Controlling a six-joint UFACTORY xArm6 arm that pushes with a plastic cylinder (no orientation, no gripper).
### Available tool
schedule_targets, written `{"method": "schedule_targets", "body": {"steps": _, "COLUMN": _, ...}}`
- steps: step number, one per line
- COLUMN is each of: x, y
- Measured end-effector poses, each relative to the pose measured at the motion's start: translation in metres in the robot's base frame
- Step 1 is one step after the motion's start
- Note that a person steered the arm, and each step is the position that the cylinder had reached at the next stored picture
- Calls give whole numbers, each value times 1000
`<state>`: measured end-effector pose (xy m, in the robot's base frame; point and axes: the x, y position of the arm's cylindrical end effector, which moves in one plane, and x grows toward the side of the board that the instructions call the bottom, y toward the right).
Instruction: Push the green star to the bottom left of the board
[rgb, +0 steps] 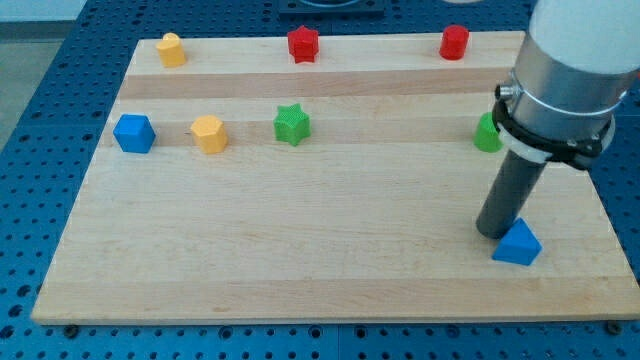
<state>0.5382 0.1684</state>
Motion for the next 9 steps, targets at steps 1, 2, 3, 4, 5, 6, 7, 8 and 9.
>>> {"method": "schedule_targets", "body": {"steps": 1, "x": 16, "y": 9}}
{"method": "schedule_targets", "body": {"steps": 2, "x": 30, "y": 27}}
{"method": "schedule_targets", "body": {"steps": 3, "x": 31, "y": 28}}
{"method": "schedule_targets", "body": {"steps": 4, "x": 16, "y": -3}}
{"method": "schedule_targets", "body": {"steps": 5, "x": -42, "y": -40}}
{"method": "schedule_targets", "body": {"steps": 6, "x": -101, "y": -59}}
{"method": "schedule_targets", "body": {"steps": 7, "x": -111, "y": -61}}
{"method": "schedule_targets", "body": {"steps": 8, "x": -127, "y": -67}}
{"method": "schedule_targets", "body": {"steps": 9, "x": -170, "y": -81}}
